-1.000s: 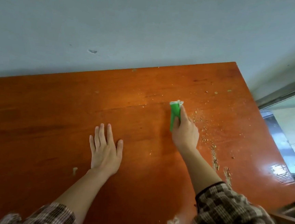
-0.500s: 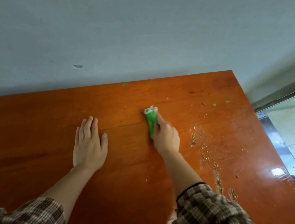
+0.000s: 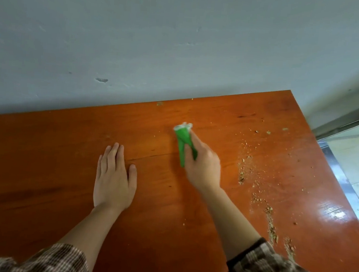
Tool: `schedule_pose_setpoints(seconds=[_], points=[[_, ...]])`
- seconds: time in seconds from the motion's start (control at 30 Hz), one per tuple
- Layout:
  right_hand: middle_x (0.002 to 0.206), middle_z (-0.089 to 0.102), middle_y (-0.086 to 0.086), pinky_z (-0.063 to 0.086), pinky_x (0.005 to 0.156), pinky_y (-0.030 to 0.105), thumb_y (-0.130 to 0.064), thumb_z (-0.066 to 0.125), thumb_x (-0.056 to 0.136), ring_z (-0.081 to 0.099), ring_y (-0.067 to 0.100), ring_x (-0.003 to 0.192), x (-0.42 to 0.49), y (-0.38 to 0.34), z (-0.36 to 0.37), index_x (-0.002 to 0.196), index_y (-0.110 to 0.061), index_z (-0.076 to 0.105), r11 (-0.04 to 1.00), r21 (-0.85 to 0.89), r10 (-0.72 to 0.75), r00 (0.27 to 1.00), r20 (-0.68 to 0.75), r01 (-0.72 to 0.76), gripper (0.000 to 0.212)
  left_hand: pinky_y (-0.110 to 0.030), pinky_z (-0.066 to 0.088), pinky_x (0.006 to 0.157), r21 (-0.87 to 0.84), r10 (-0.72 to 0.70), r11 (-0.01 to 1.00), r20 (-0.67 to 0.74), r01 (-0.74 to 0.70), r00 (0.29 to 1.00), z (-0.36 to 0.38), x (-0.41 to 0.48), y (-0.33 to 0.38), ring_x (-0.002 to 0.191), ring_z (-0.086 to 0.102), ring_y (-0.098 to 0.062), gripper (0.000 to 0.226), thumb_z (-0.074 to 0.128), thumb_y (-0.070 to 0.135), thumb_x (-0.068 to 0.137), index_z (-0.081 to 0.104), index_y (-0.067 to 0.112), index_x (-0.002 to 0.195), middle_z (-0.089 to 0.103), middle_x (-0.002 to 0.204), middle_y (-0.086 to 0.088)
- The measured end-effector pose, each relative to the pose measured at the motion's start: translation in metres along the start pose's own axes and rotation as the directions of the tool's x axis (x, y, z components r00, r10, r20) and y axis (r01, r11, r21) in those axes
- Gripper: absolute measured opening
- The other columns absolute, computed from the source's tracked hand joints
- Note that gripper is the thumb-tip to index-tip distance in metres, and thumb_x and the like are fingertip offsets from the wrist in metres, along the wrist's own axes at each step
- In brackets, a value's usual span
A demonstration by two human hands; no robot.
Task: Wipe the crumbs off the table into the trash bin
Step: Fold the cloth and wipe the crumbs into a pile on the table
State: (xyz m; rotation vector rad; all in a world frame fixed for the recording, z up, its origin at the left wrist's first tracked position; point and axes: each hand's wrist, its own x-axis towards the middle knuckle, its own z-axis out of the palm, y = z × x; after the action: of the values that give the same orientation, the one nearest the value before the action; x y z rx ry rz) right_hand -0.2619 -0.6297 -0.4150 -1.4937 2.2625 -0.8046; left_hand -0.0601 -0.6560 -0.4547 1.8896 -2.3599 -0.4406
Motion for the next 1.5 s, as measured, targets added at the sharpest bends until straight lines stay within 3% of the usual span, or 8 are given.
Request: schedule_pose_setpoints(seconds=[0.2,0.4,0.6,0.7,0.87,1.07,1.23,1.5], points=[[0.106,0.065,0.006,0.05,0.061,0.031,-0.027,0.041,0.098,0.063,0.023,0.082,0.002,-0.064,0.063,0.143,-0.028,0.034,0.977,-0.115,-0.151,0.963,0.225,0.179,0.045,-0.036,0.006,0.119,-0.047,-0.029,0.999,-0.012,0.028,1.0,-0.002,0.001,0.002,0.147,0.01,-0.022,0.059,0.028,0.037,0.099,0.019,0.01,0.15,0.019,0.158,-0.009],[0.095,0.065,0.003,0.044,0.054,0.024,-0.029,0.04,0.099,0.057,0.014,0.07,0.035,-0.031,0.045,0.144,-0.023,0.032,0.984,-0.165,0.088,0.989,0.116,-0.068,0.046,-0.033,0.003,0.119,-0.056,-0.04,0.998,-0.012,0.039,0.999,-0.002,0.001,0.001,0.147,0.006,-0.018,0.059,0.03,0.036,0.099,0.017,0.012,0.151,0.015,0.159,-0.004],[0.086,0.066,0.004,0.041,0.043,0.022,-0.025,0.038,0.099,0.061,0.018,0.064,0.043,0.046,-0.014,0.144,-0.023,0.035,0.906,-0.219,0.367,0.93,-0.025,-0.363,0.045,-0.034,0.005,0.119,-0.09,-0.013,0.996,-0.003,0.012,1.0,-0.002,0.002,0.0,0.147,0.009,-0.02,0.056,0.032,0.033,0.099,0.023,0.01,0.149,0.02,0.157,-0.005],[0.097,0.069,0.009,0.048,0.054,0.029,-0.024,0.036,0.099,0.063,0.027,0.077,0.041,0.063,-0.05,0.139,-0.024,0.042,0.852,-0.274,0.432,0.895,-0.112,-0.446,0.041,-0.044,0.016,0.118,-0.094,-0.041,0.995,-0.002,0.041,0.999,-0.005,0.002,0.002,0.14,0.024,-0.027,0.047,0.039,0.028,0.097,0.04,0.009,0.139,0.035,0.146,-0.01],[0.091,0.069,0.002,0.059,0.06,0.041,-0.027,0.04,0.098,0.067,0.021,0.071,0.057,0.034,-0.045,0.14,-0.025,0.039,0.934,-0.178,0.295,0.95,-0.104,-0.31,0.042,-0.053,0.023,0.108,-0.007,0.018,1.0,-0.049,-0.019,0.999,-0.004,0.029,0.014,0.126,0.037,-0.028,0.043,0.035,0.033,0.096,0.047,0.013,0.132,0.043,0.132,-0.011],[0.099,0.069,0.002,0.057,0.068,0.042,-0.032,0.041,0.097,0.066,0.024,0.083,0.072,-0.024,0.01,0.14,-0.028,0.039,0.977,-0.156,0.158,0.986,0.062,-0.147,0.043,-0.039,-0.004,0.117,-0.003,0.053,0.999,0.02,-0.053,0.998,0.002,0.067,0.043,0.148,-0.003,-0.023,0.062,0.018,0.044,0.098,0.009,0.014,0.152,0.004,0.16,-0.008],[0.101,0.065,0.004,0.053,0.066,0.036,-0.034,0.038,0.099,0.063,0.025,0.086,0.096,-0.029,0.039,0.144,-0.027,0.031,0.97,-0.237,0.09,0.988,0.123,-0.059,0.046,-0.036,0.002,0.117,0.006,0.042,0.999,-0.045,-0.042,0.998,0.011,0.07,0.041,0.148,0.004,-0.022,0.064,0.018,0.047,0.096,0.015,0.014,0.151,0.01,0.16,-0.008],[0.096,0.068,0.008,0.057,0.067,0.041,-0.033,0.039,0.098,0.065,0.028,0.082,0.138,0.026,0.005,0.137,-0.023,0.039,0.914,-0.217,0.332,0.939,-0.088,-0.343,0.041,-0.036,0.005,0.118,-0.022,0.044,0.999,-0.029,-0.044,0.999,0.01,0.071,0.042,0.148,0.006,-0.021,0.058,0.025,0.043,0.098,0.022,0.015,0.15,0.015,0.159,-0.007]])
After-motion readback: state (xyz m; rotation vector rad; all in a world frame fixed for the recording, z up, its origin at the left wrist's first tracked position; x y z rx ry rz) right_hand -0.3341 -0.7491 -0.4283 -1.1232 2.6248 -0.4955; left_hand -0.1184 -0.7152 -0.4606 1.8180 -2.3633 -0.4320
